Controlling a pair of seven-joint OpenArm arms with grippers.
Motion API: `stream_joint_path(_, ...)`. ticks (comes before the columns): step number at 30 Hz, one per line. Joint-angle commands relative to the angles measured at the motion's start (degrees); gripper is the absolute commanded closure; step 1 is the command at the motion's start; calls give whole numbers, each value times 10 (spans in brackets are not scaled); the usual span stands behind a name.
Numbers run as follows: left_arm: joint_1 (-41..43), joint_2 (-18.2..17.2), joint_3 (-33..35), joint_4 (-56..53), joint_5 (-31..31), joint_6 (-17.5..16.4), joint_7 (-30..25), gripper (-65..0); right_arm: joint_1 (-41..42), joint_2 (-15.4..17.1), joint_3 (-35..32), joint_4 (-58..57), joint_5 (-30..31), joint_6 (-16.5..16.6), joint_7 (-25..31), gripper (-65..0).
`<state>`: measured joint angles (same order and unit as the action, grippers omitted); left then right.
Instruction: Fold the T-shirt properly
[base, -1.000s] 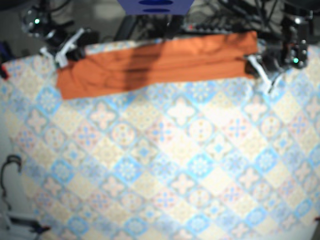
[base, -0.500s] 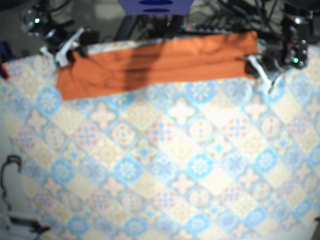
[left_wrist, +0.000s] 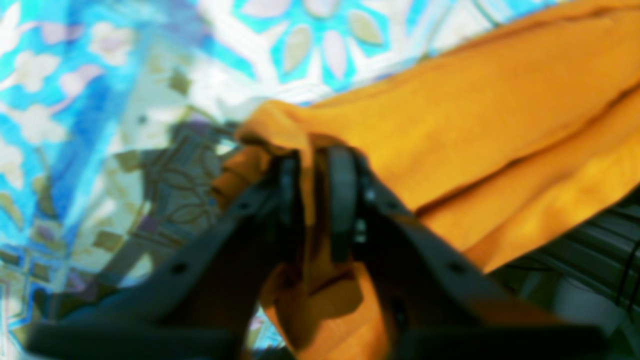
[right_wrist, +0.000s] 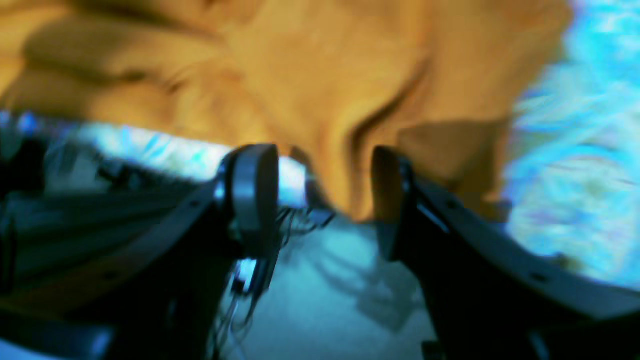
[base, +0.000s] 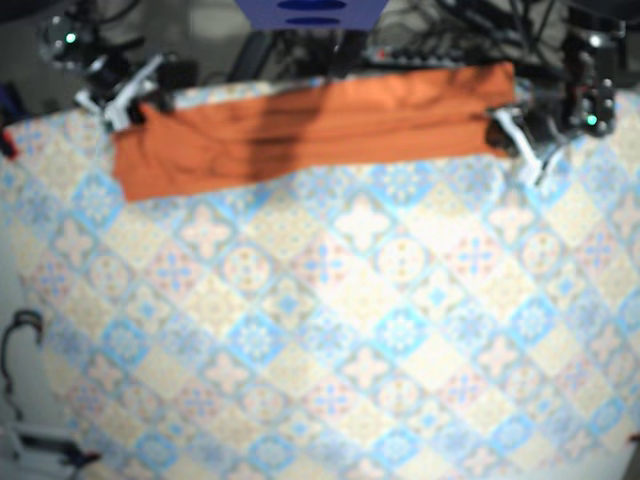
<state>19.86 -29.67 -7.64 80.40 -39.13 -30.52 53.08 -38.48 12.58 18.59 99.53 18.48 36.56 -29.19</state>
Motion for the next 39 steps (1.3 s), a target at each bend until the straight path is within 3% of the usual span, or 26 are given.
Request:
stream_joint_path(1,8,-6,-2,3,11,1,17,-180,-10,7,5,10,9,-3,15,-307)
stream_joint_path(4,14,-7,-17,3,10,1,17,-224,-13,7,5,10,9,-8,29,-316)
stream_joint_path(9,16,-8,-26,3,8,1,21,-232,-24,7,5,10,9,-8,34,-319)
stream_joint_path(16,103,-32,-81,5,5,-2,18,-234,-36,7,24,10,9,-8,55,-319)
stream_joint_path(21,160,-48,-122,5,-40,-3,17,-234,-37,7,34,10,9,-8,62,-319)
stream_joint_path(24,160,-51,-129,5,-63,-3,17,-234,-35,7,33,10,9,-8,62,-319)
stream_joint_path(39,138,-48,-144,3,-61,-2,21,-234,-36,7,33,10,9,-8,63,-319)
